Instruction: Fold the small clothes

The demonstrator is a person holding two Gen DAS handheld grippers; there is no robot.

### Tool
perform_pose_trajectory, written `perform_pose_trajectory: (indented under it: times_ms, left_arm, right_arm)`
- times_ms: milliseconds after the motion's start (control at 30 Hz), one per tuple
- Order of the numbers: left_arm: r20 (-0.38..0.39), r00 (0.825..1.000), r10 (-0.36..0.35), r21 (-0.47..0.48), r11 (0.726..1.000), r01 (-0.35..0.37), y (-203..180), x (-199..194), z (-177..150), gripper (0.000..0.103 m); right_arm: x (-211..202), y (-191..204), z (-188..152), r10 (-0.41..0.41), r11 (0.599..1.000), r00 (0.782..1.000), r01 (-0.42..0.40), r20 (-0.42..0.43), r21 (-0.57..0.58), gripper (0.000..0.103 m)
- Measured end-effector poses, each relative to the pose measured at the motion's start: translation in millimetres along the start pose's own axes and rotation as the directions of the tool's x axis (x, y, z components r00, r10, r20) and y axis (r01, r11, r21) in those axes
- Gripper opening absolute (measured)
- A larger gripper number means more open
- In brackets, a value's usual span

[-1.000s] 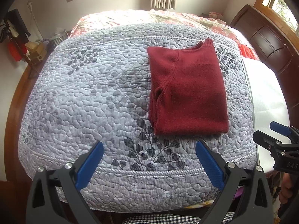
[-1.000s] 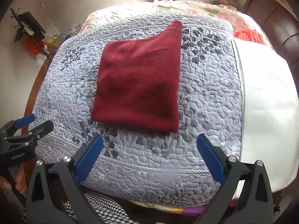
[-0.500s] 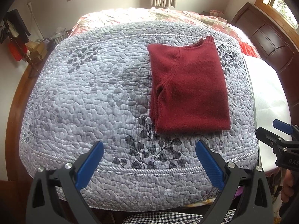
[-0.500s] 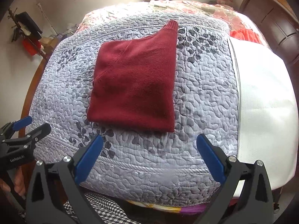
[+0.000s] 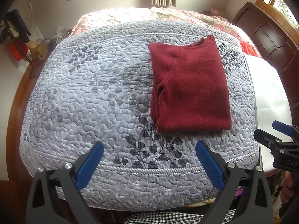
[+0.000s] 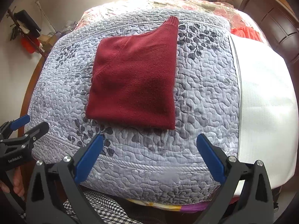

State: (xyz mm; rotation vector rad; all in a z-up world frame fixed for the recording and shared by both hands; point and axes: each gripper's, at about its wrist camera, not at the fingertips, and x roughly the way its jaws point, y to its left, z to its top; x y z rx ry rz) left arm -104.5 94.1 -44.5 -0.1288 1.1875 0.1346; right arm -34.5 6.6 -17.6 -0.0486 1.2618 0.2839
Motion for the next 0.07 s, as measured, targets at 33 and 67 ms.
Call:
perform_pose_trajectory:
  times_ms: [33,67]
  left_arm:
    - [0.001,1.0,0.001,0.0,1.0,-0.001,0.0,-0.2,0.2,0.099]
    - [0.001,1.0,0.001,0.001,1.0,-0.001,0.1,-0.4,0.5,0.099]
  right_arm:
    - [0.0,0.3,-0.3,0.001,1.0,1.0,-0.001,0.0,-0.001,0.099]
    - [0.1,0.7,-0.5,0.002,1.0,1.0,-0.002,0.001,-0.002,0.099]
